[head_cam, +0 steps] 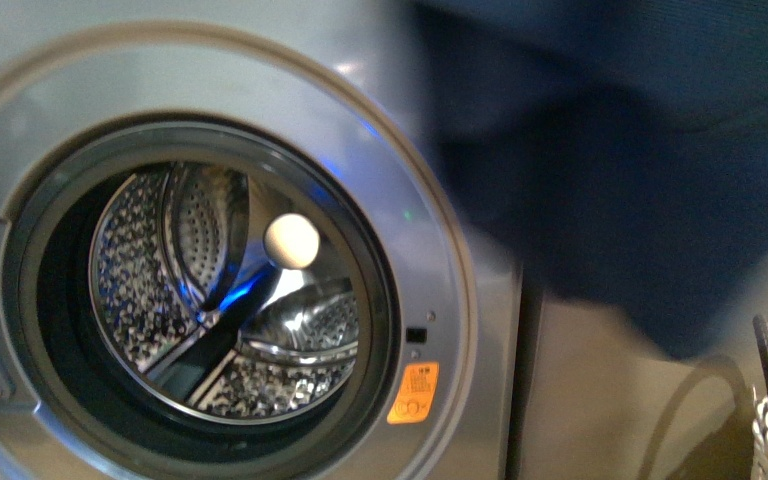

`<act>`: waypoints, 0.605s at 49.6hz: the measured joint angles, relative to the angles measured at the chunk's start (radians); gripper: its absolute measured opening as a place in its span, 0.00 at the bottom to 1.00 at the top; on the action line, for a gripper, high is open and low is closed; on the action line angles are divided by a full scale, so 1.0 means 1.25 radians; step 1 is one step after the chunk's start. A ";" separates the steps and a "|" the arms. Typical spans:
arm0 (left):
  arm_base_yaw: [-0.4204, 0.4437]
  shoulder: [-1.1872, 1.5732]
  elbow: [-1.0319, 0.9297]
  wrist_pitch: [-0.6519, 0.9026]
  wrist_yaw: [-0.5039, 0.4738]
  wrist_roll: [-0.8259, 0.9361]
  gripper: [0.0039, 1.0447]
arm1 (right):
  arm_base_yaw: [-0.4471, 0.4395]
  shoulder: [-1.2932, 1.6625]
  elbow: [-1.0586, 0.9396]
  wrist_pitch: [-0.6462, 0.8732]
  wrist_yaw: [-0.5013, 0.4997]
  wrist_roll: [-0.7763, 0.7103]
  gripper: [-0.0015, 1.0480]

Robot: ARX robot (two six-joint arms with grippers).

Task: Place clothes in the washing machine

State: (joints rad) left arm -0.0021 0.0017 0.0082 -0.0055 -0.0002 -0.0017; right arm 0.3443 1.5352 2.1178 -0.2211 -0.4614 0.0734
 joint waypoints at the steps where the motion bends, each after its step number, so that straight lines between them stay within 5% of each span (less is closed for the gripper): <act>1: 0.000 0.000 0.000 0.000 0.000 0.000 0.94 | 0.014 0.006 -0.002 0.008 -0.001 0.007 0.08; 30: 0.000 0.000 0.000 0.000 0.000 0.000 0.94 | 0.043 0.018 -0.011 0.025 -0.002 0.044 0.08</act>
State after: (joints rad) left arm -0.0021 0.0017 0.0082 -0.0055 -0.0002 -0.0017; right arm 0.3981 1.5574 2.1044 -0.1894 -0.4633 0.1284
